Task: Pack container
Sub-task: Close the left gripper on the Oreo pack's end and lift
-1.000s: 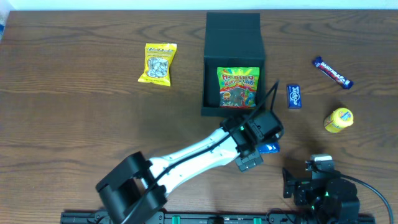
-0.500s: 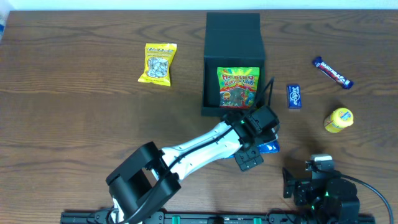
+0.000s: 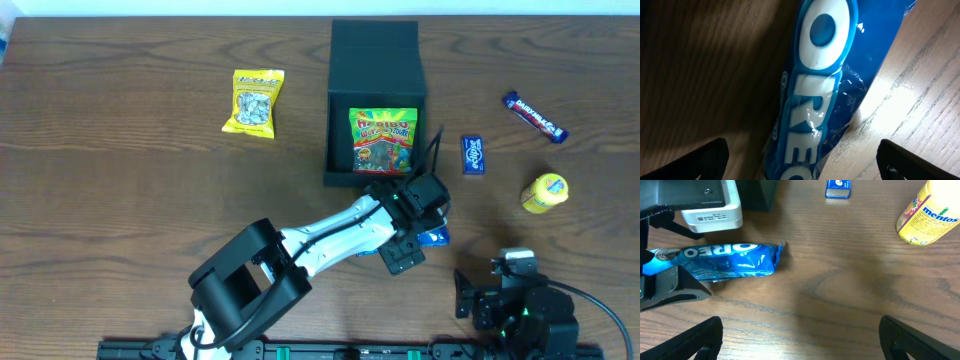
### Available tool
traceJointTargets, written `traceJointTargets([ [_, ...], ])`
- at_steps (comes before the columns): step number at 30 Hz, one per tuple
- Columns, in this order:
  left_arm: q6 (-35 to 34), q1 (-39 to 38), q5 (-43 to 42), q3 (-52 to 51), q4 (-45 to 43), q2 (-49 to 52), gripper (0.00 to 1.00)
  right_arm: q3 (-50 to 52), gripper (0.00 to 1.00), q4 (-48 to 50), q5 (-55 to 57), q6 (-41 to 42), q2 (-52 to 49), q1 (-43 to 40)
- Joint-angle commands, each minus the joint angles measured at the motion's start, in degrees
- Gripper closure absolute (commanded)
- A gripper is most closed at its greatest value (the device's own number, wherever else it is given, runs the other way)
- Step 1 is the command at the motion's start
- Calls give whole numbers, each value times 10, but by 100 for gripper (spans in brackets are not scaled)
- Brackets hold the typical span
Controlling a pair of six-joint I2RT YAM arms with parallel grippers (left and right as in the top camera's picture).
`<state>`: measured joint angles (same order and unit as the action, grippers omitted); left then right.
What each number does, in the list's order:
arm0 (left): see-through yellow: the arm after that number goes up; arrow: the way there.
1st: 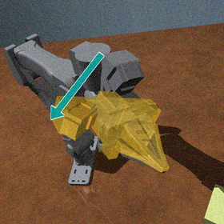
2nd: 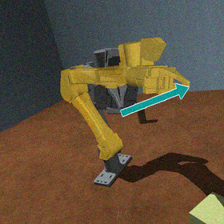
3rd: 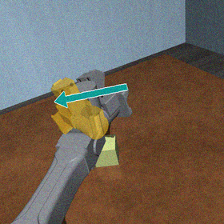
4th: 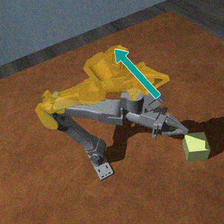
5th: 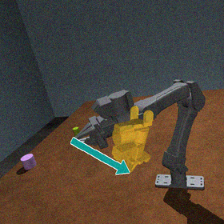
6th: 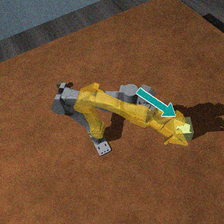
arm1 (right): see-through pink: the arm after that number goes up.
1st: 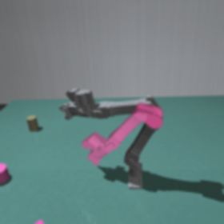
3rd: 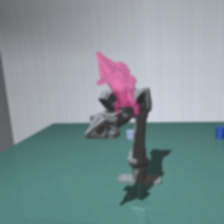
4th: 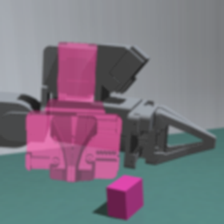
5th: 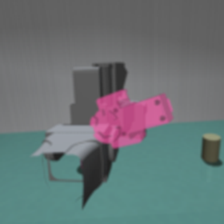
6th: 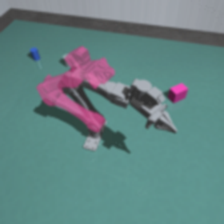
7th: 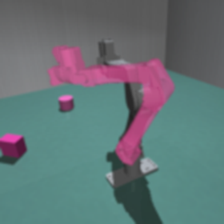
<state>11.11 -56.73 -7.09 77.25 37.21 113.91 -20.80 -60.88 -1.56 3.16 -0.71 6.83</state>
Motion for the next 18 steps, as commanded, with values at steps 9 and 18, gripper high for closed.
traceJointTargets([
  [9,-37,0,31,-3,0,12,9,4,1,-4,-2,-7,3,-5],
  [18,-62,-5,47,-3,-7,12,23,4,1,-4,-2,-7,3,-5],
])
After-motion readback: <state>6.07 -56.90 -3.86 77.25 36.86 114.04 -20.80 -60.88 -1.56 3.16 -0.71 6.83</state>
